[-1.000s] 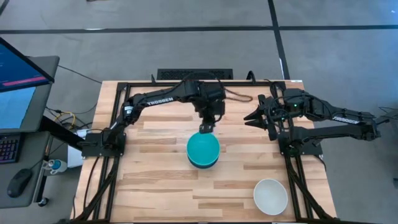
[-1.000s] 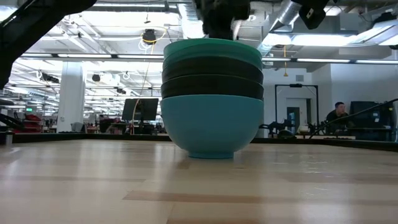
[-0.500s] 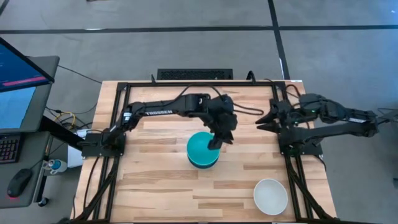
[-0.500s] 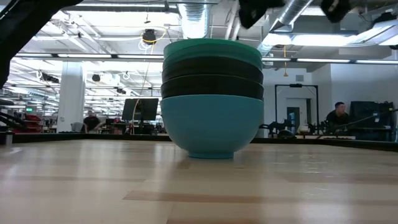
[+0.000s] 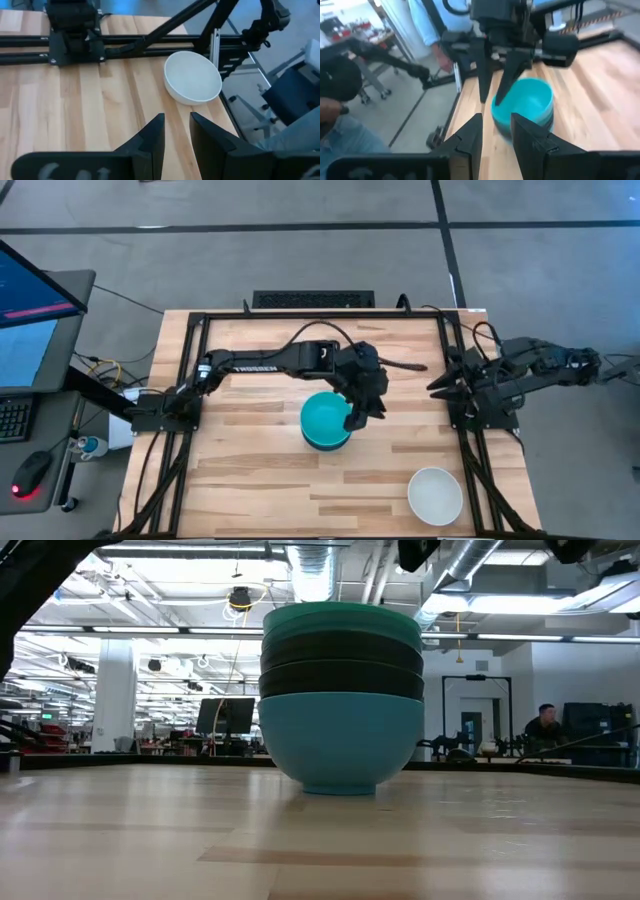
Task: Nest bowls inside each other
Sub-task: Stack the white bowl on the light blue bowl
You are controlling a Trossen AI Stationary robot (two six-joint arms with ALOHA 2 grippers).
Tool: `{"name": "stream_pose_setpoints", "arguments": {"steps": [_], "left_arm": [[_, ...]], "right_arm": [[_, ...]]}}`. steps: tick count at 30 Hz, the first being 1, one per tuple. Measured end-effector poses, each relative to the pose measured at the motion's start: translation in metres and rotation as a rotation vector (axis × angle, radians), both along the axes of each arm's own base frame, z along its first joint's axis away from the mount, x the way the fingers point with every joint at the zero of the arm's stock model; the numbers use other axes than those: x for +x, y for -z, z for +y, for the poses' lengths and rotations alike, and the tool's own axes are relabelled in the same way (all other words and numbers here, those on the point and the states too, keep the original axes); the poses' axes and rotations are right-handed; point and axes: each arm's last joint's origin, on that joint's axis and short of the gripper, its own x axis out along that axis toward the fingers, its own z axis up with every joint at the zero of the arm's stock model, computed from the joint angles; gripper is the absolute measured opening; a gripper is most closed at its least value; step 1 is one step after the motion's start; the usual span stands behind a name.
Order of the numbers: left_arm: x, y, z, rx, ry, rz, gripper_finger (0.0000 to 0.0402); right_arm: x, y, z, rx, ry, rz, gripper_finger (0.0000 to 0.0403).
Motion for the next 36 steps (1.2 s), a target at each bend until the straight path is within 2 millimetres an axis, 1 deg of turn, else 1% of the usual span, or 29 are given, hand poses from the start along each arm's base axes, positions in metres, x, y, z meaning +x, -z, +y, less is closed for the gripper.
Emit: {"name": "stream_pose_setpoints", "arguments": {"steps": [5,7,9,12,14,18,20,23,25,28,31,33,36], "left_arm": [[0.002,0.004,-0.018,0.001,0.037,-0.019,0.0080],[0.002,0.004,-0.022,0.001,0.045,-0.017,0.0080],[0.001,0.002,-0.021,-0.007,0.041,-0.014,0.0080],[-0.001,-0.006,-0.011,-0.016,0.017,-0.017,0.0080],[-0.005,-0.010,-0.003,-0.015,0.000,-0.007,0.0080],[-0.018,-0.024,0.020,-0.005,-0.038,-0.001,0.0080],[-0.024,-0.034,0.029,-0.003,-0.057,-0.022,0.0080],[-0.033,-0.045,0.037,0.027,-0.056,-0.053,0.0080],[-0.037,-0.051,0.038,0.065,-0.031,-0.085,0.0080],[-0.041,-0.056,0.037,0.117,0.007,-0.120,0.0080],[-0.043,-0.058,0.037,0.157,0.036,-0.136,0.0080],[-0.044,-0.057,0.037,0.181,0.089,-0.146,0.0080],[-0.046,-0.057,0.034,0.174,0.217,-0.182,0.0080]], "right_arm": [[-0.003,0.009,0.001,0.041,-0.002,0.109,0.0123],[-0.001,0.010,0.003,0.090,-0.007,0.143,0.0123],[0.002,0.012,0.006,0.094,-0.067,0.175,0.0123],[0.010,0.012,0.014,0.092,-0.195,0.199,0.0123],[0.019,0.012,0.021,0.073,-0.238,0.198,0.0123],[0.043,0.010,0.038,-0.073,-0.355,0.106,0.0123],[0.051,0.013,0.046,-0.095,-0.391,0.117,0.0123],[0.066,0.025,0.058,-0.046,-0.391,0.251,0.0123],[0.076,0.035,0.068,0.020,-0.370,0.361,0.0123],[0.089,0.046,0.081,0.160,-0.308,0.505,0.0123],[0.100,0.063,0.091,0.269,-0.224,0.670,0.0123],[0.107,0.072,0.095,0.272,-0.202,0.732,0.0123],[0.112,0.087,0.099,0.190,-0.328,0.826,0.0123]]}}
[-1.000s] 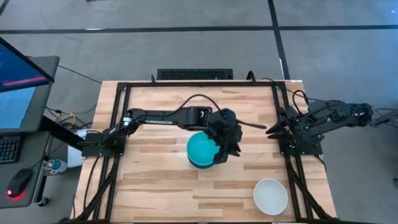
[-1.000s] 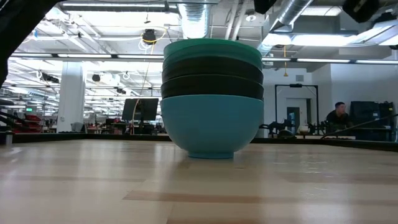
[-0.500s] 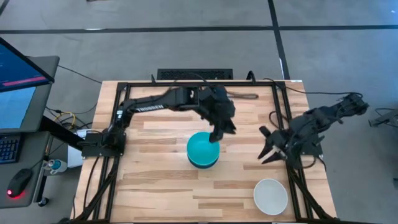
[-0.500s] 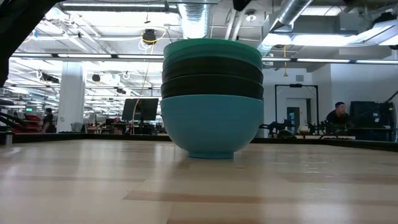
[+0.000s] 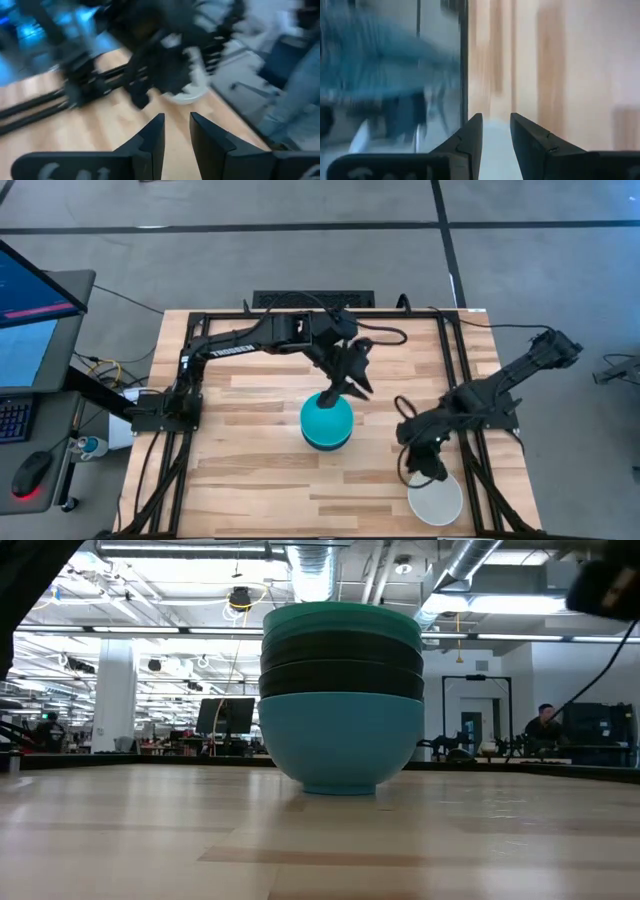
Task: Nest bowls inside each other
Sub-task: Stack the white bowl on the light blue bowl
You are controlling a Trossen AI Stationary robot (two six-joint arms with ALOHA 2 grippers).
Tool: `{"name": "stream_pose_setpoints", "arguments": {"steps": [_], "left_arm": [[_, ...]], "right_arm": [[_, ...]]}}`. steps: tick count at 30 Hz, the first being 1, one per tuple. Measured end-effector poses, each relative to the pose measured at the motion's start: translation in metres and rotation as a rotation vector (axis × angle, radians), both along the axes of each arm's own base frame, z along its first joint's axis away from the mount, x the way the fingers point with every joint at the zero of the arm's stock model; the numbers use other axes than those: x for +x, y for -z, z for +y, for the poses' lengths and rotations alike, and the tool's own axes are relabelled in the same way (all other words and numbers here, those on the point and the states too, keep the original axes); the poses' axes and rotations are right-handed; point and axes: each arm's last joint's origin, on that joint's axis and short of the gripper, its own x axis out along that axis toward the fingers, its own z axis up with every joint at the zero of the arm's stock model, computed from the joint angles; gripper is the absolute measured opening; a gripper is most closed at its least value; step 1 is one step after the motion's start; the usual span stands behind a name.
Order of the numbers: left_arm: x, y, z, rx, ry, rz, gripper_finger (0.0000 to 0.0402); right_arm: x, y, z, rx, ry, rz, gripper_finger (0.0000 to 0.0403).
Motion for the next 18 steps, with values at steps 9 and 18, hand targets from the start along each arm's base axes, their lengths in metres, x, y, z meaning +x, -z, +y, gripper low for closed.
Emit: {"name": "stream_pose_setpoints", "arguments": {"steps": [9,18], "left_arm": [[-0.001,0.000,0.000,0.012,0.063,-0.025,0.0080],[0.000,-0.001,-0.018,0.022,0.130,-0.049,0.0080]], "right_arm": [[-0.007,0.033,0.011,0.066,-0.103,0.484,0.0122],[-0.001,0.023,0.013,0.075,-0.081,0.457,0.0122]]}}
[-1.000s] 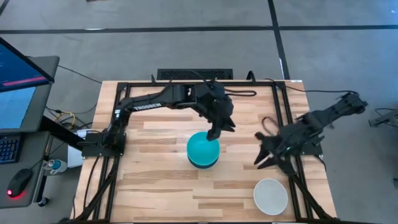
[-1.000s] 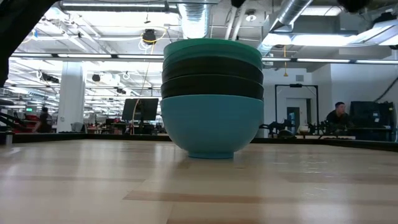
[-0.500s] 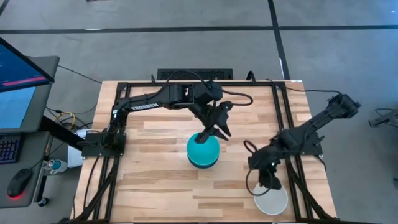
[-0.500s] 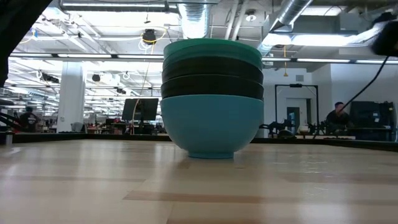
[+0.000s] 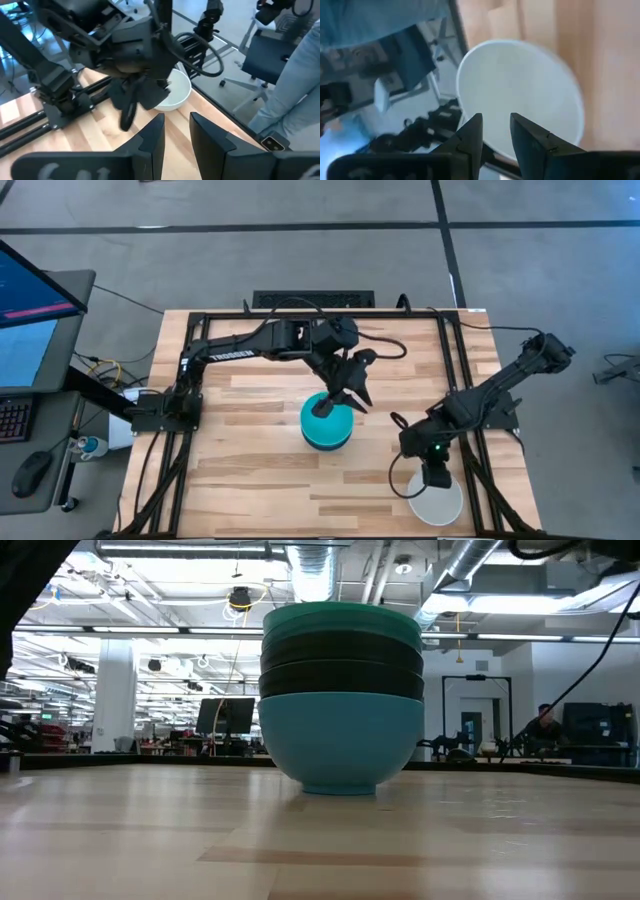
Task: Nest bowls inside each other
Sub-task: Stack the white bowl on the light blue bowl
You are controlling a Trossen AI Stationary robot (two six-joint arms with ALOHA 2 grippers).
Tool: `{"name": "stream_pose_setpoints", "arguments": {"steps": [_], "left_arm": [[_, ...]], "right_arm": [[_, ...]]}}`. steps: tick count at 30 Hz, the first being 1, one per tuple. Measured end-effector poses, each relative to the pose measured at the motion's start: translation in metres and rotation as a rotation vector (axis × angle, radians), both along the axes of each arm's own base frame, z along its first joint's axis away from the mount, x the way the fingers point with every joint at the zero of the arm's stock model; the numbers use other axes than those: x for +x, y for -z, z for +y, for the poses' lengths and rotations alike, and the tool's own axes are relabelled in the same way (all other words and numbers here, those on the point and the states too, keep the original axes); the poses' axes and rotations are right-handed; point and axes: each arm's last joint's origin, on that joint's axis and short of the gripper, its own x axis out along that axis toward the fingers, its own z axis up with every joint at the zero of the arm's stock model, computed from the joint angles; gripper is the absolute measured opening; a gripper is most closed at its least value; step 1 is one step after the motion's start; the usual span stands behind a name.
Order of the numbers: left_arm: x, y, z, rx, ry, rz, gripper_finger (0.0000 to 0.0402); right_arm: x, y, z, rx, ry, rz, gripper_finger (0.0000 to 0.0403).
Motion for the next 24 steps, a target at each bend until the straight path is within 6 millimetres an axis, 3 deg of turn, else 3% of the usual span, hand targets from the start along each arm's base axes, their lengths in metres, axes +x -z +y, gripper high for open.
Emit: {"name": "stream_pose_setpoints", "arguments": {"steps": [7,24], "left_arm": [[0.000,0.001,-0.008,0.002,0.019,0.003,0.0080],[0.000,0.002,-0.009,0.002,0.009,0.019,0.0080]], "right_arm": [[0.001,0.007,-0.002,-0.183,0.100,-0.011,0.0122],[-0.002,0.047,0.022,-0.358,-0.045,0.128,0.0122]]}}
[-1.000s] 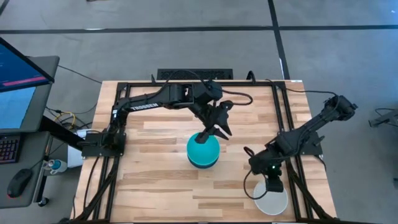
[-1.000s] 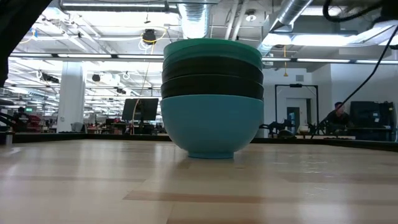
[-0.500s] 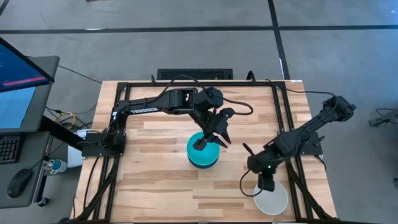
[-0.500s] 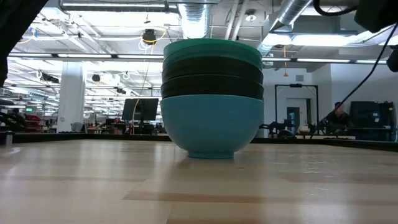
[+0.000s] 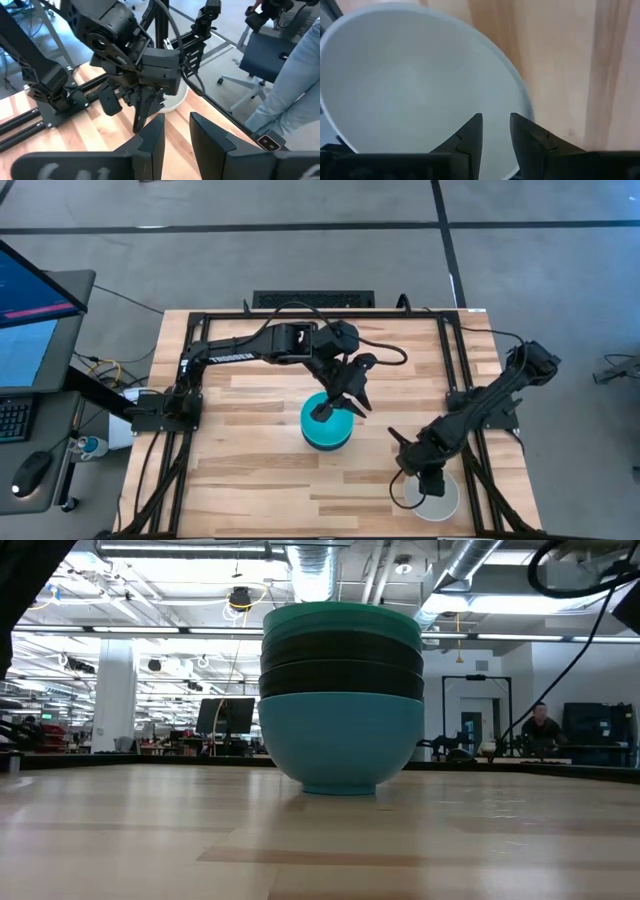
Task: Nest bowls inside each other
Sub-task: Stack the white bowl on the light blue bowl
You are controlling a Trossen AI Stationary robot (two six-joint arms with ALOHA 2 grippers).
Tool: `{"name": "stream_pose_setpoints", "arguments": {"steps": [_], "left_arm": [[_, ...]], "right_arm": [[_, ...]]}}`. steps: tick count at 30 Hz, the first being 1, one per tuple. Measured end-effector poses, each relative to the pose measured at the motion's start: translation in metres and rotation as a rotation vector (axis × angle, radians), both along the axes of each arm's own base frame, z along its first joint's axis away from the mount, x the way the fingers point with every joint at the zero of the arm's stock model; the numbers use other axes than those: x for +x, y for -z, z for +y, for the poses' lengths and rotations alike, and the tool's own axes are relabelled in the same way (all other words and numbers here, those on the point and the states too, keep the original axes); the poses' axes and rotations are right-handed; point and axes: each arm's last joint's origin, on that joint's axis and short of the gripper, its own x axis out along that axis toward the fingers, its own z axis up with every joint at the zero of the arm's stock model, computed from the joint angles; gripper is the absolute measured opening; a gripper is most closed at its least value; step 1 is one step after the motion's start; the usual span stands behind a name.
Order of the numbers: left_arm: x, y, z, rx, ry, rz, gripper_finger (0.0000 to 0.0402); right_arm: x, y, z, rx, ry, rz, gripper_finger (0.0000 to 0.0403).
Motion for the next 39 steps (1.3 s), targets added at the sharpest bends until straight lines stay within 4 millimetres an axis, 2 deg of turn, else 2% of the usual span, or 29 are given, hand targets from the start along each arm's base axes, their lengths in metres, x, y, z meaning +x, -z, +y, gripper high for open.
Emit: {"name": "stream_pose_setpoints", "arguments": {"steps": [13,21,39], "left_arm": [[0.000,0.000,0.000,0.007,-0.014,-0.001,0.0080],[0.000,0.000,0.000,0.007,-0.014,-0.001,0.0080],[0.001,0.001,0.005,0.026,-0.049,0.004,0.0080]], "right_arm": [[-0.004,-0.026,-0.006,0.015,0.077,-0.112,0.0122],[-0.009,-0.024,-0.014,-0.126,0.066,-0.122,0.0122],[-0.006,-0.020,-0.012,-0.070,0.021,-0.163,0.0122]]}}
